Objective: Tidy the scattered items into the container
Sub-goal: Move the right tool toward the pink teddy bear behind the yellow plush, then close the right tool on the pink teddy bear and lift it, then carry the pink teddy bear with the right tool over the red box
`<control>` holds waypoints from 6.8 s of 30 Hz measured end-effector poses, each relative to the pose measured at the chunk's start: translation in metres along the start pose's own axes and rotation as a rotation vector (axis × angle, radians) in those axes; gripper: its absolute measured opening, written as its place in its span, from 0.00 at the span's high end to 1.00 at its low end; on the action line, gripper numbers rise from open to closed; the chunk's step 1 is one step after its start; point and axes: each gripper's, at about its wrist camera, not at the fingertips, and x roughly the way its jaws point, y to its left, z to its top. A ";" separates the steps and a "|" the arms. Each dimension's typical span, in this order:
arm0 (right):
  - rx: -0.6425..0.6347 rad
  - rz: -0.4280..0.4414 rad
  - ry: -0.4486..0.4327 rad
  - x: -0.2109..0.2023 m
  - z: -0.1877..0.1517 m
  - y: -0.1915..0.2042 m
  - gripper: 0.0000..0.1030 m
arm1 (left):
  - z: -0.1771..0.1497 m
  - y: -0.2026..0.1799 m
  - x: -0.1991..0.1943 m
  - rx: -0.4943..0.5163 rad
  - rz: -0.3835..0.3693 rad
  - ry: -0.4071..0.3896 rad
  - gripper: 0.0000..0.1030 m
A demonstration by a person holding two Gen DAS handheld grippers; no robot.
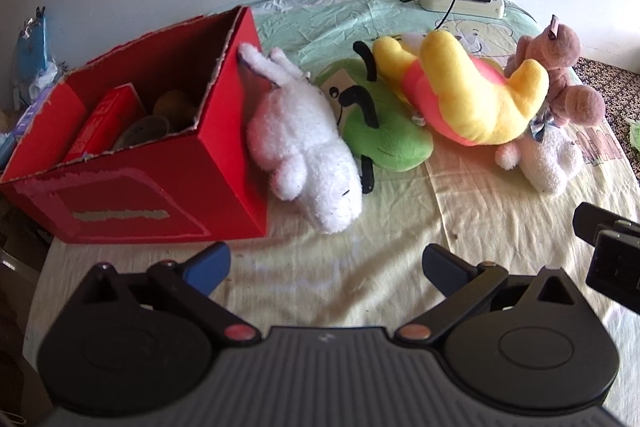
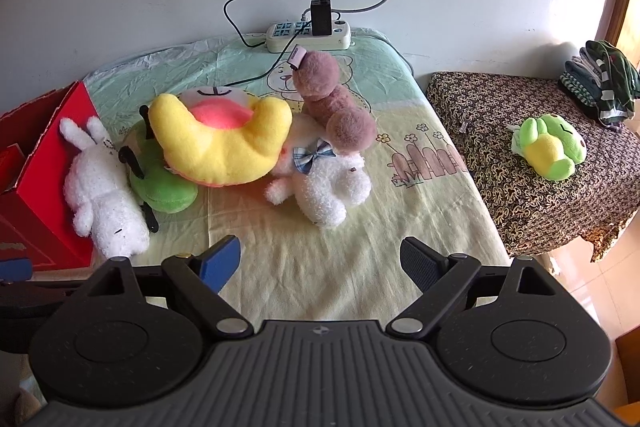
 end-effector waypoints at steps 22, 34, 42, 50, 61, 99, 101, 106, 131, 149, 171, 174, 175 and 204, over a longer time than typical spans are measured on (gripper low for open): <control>-0.119 0.027 0.055 0.003 0.002 0.021 0.15 | -0.004 0.011 0.004 -0.059 0.012 0.046 0.01; -0.080 0.044 0.087 0.006 -0.001 0.012 0.16 | -0.006 0.005 0.004 -0.039 0.004 0.062 0.01; -0.082 0.046 0.096 0.005 -0.007 0.011 0.20 | -0.010 0.005 0.004 -0.032 0.007 0.070 0.01; -0.067 0.054 0.119 0.006 -0.012 0.011 0.22 | -0.015 0.007 0.004 -0.025 0.010 0.077 0.01; -0.065 0.051 0.120 0.008 -0.011 0.015 0.23 | -0.016 0.008 0.005 -0.027 0.012 0.082 0.01; 0.352 0.208 -0.032 0.051 0.131 -0.087 0.23 | 0.106 -0.058 -0.017 0.322 -0.464 -0.313 0.03; 0.379 0.218 0.001 0.067 0.143 -0.093 0.21 | 0.113 -0.080 -0.014 0.378 -0.493 -0.334 0.02; 0.450 0.298 0.184 0.121 0.156 -0.110 0.20 | 0.122 -0.113 0.010 0.436 -0.500 -0.301 0.02; 0.516 0.528 0.421 0.215 0.140 -0.110 0.40 | 0.133 -0.128 0.072 0.340 -0.504 -0.161 0.71; 0.425 0.634 0.109 0.092 0.092 -0.072 0.43 | 0.098 -0.056 -0.018 0.173 -0.545 -0.221 0.72; 0.278 0.879 0.068 0.013 0.076 0.110 0.84 | 0.053 0.120 -0.069 0.003 -0.410 -0.334 0.72; 0.243 0.833 0.050 0.029 0.066 0.152 0.80 | 0.056 0.146 -0.042 -0.011 -0.390 -0.319 0.75; 0.254 0.824 0.069 0.035 0.065 0.160 0.80 | 0.057 0.156 -0.032 -0.010 -0.393 -0.300 0.85; 0.344 0.365 0.475 0.046 -0.081 0.095 0.41 | -0.036 0.130 0.068 0.403 -0.937 0.269 0.46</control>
